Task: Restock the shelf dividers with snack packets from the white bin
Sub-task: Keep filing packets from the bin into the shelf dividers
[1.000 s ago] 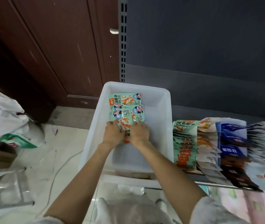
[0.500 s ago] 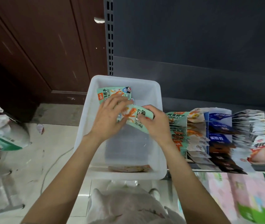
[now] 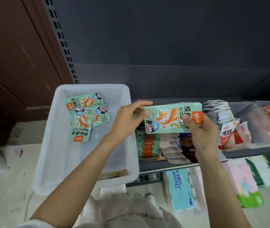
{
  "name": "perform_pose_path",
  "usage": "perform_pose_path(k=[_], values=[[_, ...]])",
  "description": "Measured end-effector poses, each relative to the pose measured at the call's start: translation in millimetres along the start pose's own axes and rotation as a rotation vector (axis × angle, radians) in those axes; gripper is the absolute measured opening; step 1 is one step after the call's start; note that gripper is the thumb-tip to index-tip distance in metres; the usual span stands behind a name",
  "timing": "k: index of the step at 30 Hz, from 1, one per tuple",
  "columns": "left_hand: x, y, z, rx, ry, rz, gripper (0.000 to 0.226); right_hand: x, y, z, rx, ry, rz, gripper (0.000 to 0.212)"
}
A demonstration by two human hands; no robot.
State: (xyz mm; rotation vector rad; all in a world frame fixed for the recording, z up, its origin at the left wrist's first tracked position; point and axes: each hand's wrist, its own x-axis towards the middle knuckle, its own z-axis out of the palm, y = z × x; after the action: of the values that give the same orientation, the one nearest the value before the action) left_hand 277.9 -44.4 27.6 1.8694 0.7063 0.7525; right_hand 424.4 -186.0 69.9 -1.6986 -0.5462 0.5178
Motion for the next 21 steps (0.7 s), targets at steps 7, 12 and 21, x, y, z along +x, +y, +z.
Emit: perform_pose_path(k=[7,12,21], values=[[-7,-23,9,0.634,-0.261,-0.034,0.044,42,2,-1,-0.224,0.037,-0.206,0.01],[-14,-22,13,0.684,-0.242,0.018,0.031,47,23,20,-0.438,-0.044,-0.478,0.012],[-25,-26,14,0.726,-0.097,0.045,0.031,40,17,46,-1.089,-0.51,-0.968,0.032]])
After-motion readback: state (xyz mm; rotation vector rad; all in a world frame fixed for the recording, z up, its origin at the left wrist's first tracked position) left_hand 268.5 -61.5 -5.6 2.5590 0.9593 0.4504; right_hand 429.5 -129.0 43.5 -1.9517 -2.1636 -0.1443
